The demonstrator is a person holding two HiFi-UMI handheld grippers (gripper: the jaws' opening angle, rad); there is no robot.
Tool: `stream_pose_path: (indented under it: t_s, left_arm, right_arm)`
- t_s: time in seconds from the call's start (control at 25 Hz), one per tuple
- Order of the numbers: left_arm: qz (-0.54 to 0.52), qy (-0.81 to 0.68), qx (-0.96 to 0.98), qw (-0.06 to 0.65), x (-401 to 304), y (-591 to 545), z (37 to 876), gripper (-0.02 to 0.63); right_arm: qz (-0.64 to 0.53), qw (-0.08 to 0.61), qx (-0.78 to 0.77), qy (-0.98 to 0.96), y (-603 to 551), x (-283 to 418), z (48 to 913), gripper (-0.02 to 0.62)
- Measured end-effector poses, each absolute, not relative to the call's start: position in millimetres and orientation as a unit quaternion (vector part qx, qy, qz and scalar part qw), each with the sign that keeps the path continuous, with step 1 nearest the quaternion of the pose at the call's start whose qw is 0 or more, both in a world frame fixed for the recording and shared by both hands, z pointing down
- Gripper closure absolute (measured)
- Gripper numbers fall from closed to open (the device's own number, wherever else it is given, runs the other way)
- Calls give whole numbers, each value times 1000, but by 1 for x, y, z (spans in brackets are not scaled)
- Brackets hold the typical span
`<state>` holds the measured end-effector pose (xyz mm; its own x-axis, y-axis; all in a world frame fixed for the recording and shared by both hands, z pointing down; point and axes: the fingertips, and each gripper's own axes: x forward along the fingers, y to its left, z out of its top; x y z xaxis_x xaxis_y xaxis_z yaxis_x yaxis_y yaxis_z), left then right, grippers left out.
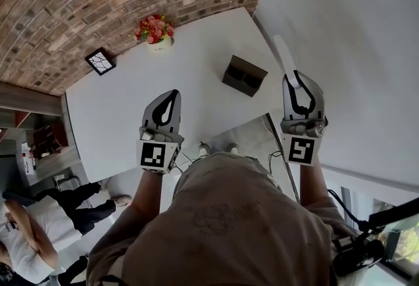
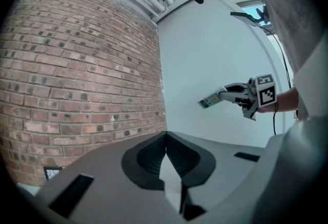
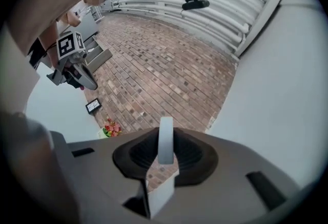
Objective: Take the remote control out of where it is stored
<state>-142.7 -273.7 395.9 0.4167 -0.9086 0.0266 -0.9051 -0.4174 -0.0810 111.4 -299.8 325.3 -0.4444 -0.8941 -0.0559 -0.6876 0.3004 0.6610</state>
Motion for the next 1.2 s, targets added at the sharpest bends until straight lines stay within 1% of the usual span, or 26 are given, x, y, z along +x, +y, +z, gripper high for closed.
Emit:
stream_pose_path:
  t_s: [0.2, 0.32, 0.44, 0.72, 0.92, 1.2]
  left_arm:
    - [-32, 541, -839, 36, -146, -274, 385, 595]
    - [-20, 549, -834, 40, -147, -273, 375, 595]
    - [-26, 555, -829, 54, -149, -269, 372, 595]
    - [-38, 569, -815, 104, -149, -260, 367, 595]
    - [-44, 563, -818, 111, -143, -257, 368, 595]
    - [-35, 564, -819, 99, -142, -256, 372, 595]
  right_arm:
    - [-336, 85, 525, -777, -275, 122, 305, 513]
    - [-321, 44, 539, -778, -259, 130, 307, 512]
    - [-292, 22, 552, -781, -247, 137, 318, 512]
    - [-278, 8, 556, -783, -240, 139, 326, 512]
    - [-270, 6, 561, -783, -246, 144, 326, 514]
    - [-264, 14, 554, -789, -248, 139, 335, 512]
